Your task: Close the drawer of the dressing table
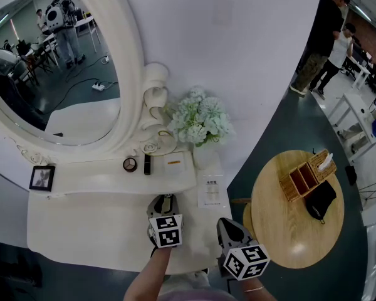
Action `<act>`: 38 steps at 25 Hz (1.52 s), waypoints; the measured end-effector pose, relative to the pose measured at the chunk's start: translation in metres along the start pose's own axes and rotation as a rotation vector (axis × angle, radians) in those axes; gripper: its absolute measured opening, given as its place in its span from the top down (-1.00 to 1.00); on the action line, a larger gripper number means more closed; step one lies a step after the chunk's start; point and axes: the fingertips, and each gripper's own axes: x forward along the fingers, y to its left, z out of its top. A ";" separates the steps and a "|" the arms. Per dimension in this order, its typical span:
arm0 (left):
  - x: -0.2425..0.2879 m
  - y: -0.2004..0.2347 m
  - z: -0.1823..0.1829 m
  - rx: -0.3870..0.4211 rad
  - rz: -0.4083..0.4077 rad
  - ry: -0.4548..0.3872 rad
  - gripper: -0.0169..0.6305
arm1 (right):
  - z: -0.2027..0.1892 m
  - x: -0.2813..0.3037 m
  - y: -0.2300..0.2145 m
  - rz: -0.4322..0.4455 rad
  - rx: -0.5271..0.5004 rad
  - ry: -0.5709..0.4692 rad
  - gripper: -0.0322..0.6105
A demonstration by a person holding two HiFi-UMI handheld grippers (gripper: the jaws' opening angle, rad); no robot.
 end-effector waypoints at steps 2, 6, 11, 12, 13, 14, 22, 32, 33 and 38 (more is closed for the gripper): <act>0.000 0.000 0.000 -0.002 0.002 0.001 0.60 | 0.000 -0.001 0.000 0.002 -0.001 0.000 0.89; -0.002 -0.001 0.001 -0.008 -0.004 0.002 0.60 | 0.001 -0.004 0.001 0.005 -0.005 -0.002 0.89; -0.014 -0.006 0.002 -0.023 -0.027 -0.006 0.60 | 0.001 -0.010 0.005 0.014 -0.013 -0.008 0.89; -0.017 -0.008 0.002 -0.027 -0.032 -0.010 0.60 | 0.001 -0.012 0.005 0.016 -0.015 -0.010 0.89; -0.021 -0.008 0.003 -0.029 -0.034 -0.014 0.60 | 0.001 -0.014 0.006 0.017 -0.016 -0.012 0.89; -0.025 -0.009 0.005 -0.029 -0.036 -0.019 0.60 | 0.002 -0.016 0.007 0.017 -0.017 -0.015 0.89; -0.052 -0.019 0.018 -0.019 -0.067 -0.072 0.69 | 0.000 -0.034 0.010 0.022 -0.031 -0.030 0.89; -0.091 -0.028 0.025 -0.037 -0.124 -0.113 0.77 | 0.003 -0.060 0.008 0.010 -0.046 -0.063 0.89; -0.094 -0.029 0.026 -0.037 -0.128 -0.117 0.77 | 0.003 -0.062 0.008 0.008 -0.047 -0.065 0.89; -0.112 -0.036 0.029 -0.034 -0.149 -0.146 0.79 | 0.002 -0.073 0.007 0.004 -0.050 -0.077 0.89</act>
